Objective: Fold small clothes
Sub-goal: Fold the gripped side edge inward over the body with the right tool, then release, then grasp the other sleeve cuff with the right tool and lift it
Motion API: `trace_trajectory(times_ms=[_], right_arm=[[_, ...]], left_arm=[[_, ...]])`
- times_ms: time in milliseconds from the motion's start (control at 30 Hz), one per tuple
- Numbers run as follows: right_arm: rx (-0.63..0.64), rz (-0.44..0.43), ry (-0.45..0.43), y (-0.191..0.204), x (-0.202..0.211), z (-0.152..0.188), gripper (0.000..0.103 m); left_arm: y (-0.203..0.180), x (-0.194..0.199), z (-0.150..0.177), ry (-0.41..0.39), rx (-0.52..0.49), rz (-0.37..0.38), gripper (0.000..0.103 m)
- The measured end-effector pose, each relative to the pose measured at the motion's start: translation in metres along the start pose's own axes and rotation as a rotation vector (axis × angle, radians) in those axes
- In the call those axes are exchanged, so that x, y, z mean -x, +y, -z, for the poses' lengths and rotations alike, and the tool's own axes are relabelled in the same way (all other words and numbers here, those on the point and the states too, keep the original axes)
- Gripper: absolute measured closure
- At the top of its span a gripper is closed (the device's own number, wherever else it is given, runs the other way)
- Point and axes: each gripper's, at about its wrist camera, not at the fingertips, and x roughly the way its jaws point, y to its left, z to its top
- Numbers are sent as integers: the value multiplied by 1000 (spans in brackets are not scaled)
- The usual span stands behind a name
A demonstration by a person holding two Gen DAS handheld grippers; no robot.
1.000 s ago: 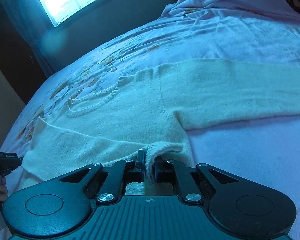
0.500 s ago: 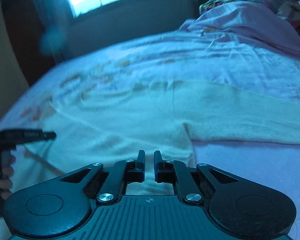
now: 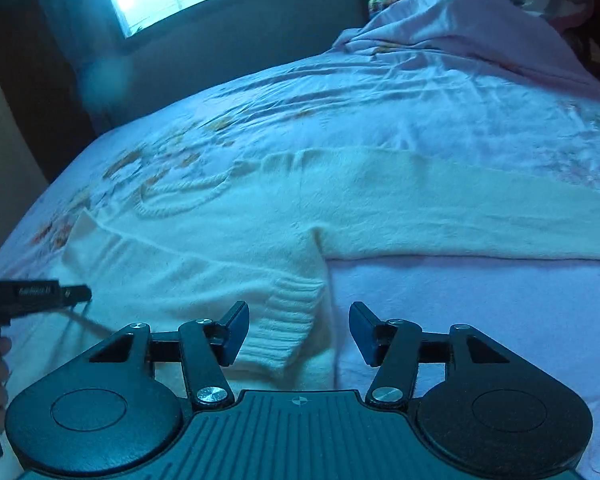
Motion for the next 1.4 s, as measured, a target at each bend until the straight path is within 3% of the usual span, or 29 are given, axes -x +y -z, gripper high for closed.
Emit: trace_trajectory(times_ms=[133,333,700,1067,1100,1167,1400], right_arm=[[-113,105,-6,-46,14,-7,48],[-193,191,-1,-97,30,-13,48],[-302,307,-24,-168,32,-28,48],[-425,411,-90,-229,25,-54,48],[-428,423,-99,-232,25,-55,54],[-429,436,-101,-238,22,-59,89],[-426,431,-149,-235,22,-63,100]], left_arm=[[-11,10,10,24,28,36,81],[-34,13,21,49,22,46,81],[-61,7,22,48,0,37,77],[-61,-7,13,40,-3,12,77],[-61,-9,12,40,-1,10,77],[-61,-11,10,39,1,7,77],[-62,-16,7,36,-3,17,76]])
